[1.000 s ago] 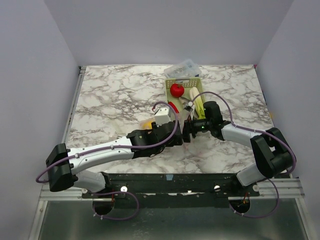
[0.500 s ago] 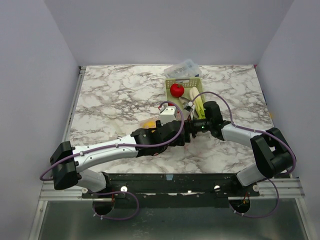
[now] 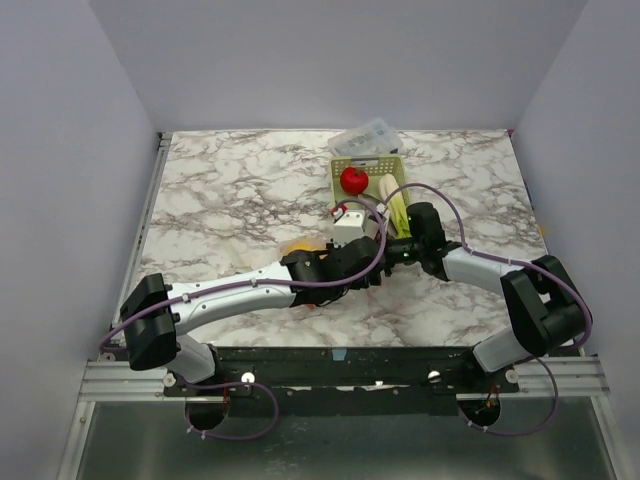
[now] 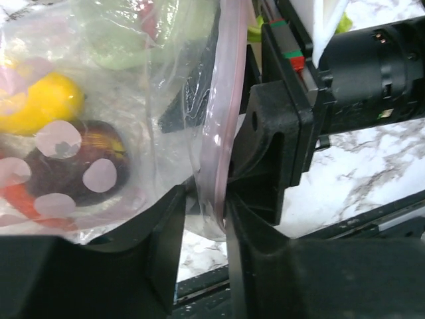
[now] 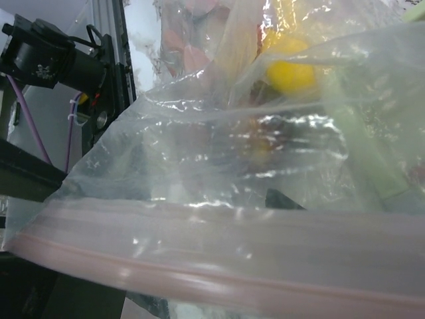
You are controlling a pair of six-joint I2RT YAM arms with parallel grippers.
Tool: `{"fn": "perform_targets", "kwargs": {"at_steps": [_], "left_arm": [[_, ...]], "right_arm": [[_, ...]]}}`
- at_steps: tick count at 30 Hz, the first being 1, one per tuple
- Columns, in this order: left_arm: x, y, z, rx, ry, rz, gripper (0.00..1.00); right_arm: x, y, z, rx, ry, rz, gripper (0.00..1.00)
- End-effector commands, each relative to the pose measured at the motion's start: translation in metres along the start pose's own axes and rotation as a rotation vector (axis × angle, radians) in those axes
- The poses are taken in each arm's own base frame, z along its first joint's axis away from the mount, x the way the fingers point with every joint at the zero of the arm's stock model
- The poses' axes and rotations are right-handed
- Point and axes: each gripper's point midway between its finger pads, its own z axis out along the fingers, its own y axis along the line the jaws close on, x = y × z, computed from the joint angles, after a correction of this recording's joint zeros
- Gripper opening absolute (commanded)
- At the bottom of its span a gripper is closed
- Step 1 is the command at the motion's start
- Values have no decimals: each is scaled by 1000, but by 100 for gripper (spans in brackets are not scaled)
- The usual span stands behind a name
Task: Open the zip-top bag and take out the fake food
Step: Pick up the fake fruit from the zipper food storage bag.
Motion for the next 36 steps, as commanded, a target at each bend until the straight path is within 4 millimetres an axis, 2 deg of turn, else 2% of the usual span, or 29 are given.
{"fn": "perform_targets", "kwargs": {"at_steps": [1, 6, 9, 15, 21, 25, 32, 36], "left_arm": [[-2, 8, -6, -36, 0, 31, 24], [-6, 5, -14, -2, -6, 37, 6], [-9, 1, -20, 38, -16, 34, 0], [-23, -14, -38, 164, -62, 16, 0], [-28, -36, -50, 291, -64, 14, 0], [-32, -52, -50, 348, -67, 11, 0], [-47, -77, -46, 394, -100, -3, 0], [-46, -89, -47, 450, -92, -10, 0]], "right_arm": [[-2, 4, 0, -6, -3, -17, 77], [0, 3, 0, -1, 0, -14, 77], [0, 2, 0, 1, -1, -16, 77], [-2, 1, 0, 11, -7, -21, 77], [-7, 4, 2, -11, -26, 8, 80], [-11, 11, 2, -36, -43, 23, 80], [-5, 15, 3, -68, -75, 39, 81], [-5, 16, 2, -66, -105, 30, 81]]}}
